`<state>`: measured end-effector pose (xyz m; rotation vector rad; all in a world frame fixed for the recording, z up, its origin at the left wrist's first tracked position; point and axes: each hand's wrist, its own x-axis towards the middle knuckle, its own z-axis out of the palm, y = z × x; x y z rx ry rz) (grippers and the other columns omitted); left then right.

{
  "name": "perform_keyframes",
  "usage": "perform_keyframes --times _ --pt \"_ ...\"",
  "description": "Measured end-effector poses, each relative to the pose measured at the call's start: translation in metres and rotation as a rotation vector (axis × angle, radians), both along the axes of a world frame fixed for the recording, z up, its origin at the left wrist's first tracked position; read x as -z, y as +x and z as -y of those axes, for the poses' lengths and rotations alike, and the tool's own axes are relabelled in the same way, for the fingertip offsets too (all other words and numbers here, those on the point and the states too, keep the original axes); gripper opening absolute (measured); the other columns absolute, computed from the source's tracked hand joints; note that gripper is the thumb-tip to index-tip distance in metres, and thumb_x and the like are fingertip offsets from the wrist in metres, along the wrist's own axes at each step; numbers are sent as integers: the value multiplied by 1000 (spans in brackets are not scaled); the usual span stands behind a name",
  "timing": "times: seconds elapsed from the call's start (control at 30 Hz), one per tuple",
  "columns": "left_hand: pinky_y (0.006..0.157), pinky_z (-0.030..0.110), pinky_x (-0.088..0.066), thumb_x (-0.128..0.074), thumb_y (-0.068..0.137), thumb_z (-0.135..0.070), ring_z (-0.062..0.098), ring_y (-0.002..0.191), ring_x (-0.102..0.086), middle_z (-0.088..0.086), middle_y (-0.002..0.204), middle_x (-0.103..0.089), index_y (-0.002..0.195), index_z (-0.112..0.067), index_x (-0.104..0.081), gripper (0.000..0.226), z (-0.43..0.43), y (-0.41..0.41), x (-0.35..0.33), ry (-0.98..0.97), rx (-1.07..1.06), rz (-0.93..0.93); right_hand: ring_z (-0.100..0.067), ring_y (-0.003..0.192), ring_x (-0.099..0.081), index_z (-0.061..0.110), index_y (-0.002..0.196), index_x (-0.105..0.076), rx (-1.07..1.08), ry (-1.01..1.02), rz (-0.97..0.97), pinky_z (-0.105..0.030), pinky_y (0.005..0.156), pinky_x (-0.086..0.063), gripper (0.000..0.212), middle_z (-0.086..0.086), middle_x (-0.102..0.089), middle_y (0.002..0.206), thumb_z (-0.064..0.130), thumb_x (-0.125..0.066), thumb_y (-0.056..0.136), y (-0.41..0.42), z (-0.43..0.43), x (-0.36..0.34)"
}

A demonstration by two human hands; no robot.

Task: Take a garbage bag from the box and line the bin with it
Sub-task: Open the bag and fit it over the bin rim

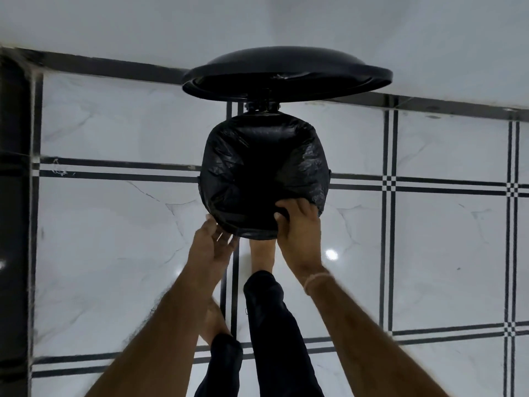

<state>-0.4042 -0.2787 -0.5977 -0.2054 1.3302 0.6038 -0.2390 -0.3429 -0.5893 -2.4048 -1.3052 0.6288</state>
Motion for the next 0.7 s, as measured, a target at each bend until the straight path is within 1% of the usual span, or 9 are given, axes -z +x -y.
perform_keyframes --times 0.07,0.13,0.23,0.27,0.33,0.4,0.5,0.63,0.7 --pt "93 43 -54 -50 106 -29 21 105 -67 6 106 -70 107 -12 -65 22 15 2 -1 -37 -16 38 -25 111 -54 16 123 -61 226 66 -47 -38 93 -52 27 -6 -57 122 10 -62 96 -11 20 -4" --pt "97 44 -52 -52 105 -27 20 101 -67 3 97 -70 99 -12 -65 20 24 7 0 -50 -98 70 -23 113 -56 14 127 -53 543 137 -261 -32 94 -52 28 -6 -53 124 11 -61 100 -22 30 -5" --pt "94 40 -53 -54 104 -26 18 91 -68 1 80 -73 95 -9 -65 22 28 20 3 -51 -264 76 -26 110 -66 12 127 -53 1206 203 -936 -32 86 -58 23 -13 -64 122 25 -52 108 -27 18 -9" --pt "94 40 -54 -55 103 -26 18 86 -70 1 75 -74 95 -7 -66 23 27 23 4 -52 -314 76 -25 105 -67 8 126 -58 1340 207 -1111 -31 80 -60 27 -13 -68 118 27 -50 109 -28 13 -12" --pt "92 38 -55 -57 102 -27 15 76 -73 0 70 -75 90 -6 -67 26 29 29 7 -54 -376 74 -22 96 -68 3 119 -65 1523 250 -1331 -31 69 -62 31 -10 -70 107 29 -55 107 -28 10 -14" --pt "94 37 -54 -58 102 -28 15 77 -73 0 70 -76 83 -6 -70 32 31 31 11 -51 -392 68 -19 89 -69 4 111 -69 1644 348 -1477 -34 70 -63 32 -6 -70 98 34 -61 103 -29 12 -10" --pt "97 36 -53 -58 101 -29 14 80 -73 0 73 -77 68 -7 -76 43 32 28 16 -44 -395 76 -21 92 -70 5 114 -70 1720 422 -1551 -39 81 -65 38 -5 -72 100 38 -68 97 -28 11 0" --pt "89 31 -57 -61 99 -32 12 75 -70 0 70 -74 90 -8 -67 26 31 25 19 -65 -295 20 -24 97 -69 6 115 -71 1731 381 -1559 -46 95 -59 38 -8 -72 103 41 -65 99 -25 -1 3" --pt "77 29 -61 -63 100 -25 12 69 -70 1 72 -73 94 -7 -67 19 27 25 25 -101 -234 5 -23 90 -67 4 109 -69 1708 366 -1558 -41 86 -60 38 -8 -72 95 40 -58 103 -20 -5 -1"
